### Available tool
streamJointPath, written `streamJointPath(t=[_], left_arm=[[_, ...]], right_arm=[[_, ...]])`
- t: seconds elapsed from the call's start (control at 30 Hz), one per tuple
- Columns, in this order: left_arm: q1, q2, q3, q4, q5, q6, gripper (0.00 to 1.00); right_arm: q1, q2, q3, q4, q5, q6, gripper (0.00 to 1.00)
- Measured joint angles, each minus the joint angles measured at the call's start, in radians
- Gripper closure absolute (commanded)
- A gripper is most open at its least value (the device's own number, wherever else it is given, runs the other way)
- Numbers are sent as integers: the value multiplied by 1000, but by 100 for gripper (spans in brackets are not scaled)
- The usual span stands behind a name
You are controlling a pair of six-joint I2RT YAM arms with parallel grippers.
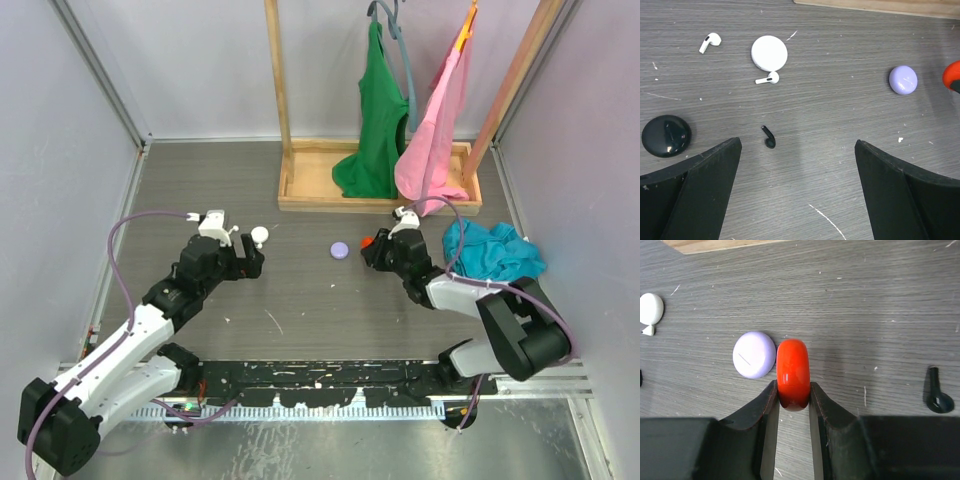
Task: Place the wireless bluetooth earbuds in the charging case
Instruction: Place the charging case at the center of the board.
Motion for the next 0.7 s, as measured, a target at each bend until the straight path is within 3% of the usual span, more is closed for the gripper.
streamJointPath(t=[0.3, 0.7], left_arm=[[0, 7, -2, 1, -7, 15, 2], [0, 7, -4, 2, -8, 15, 2]], right_arm=[[-2, 166, 93, -3, -77, 93, 76], [-6, 183, 130, -85, -92, 136, 51]])
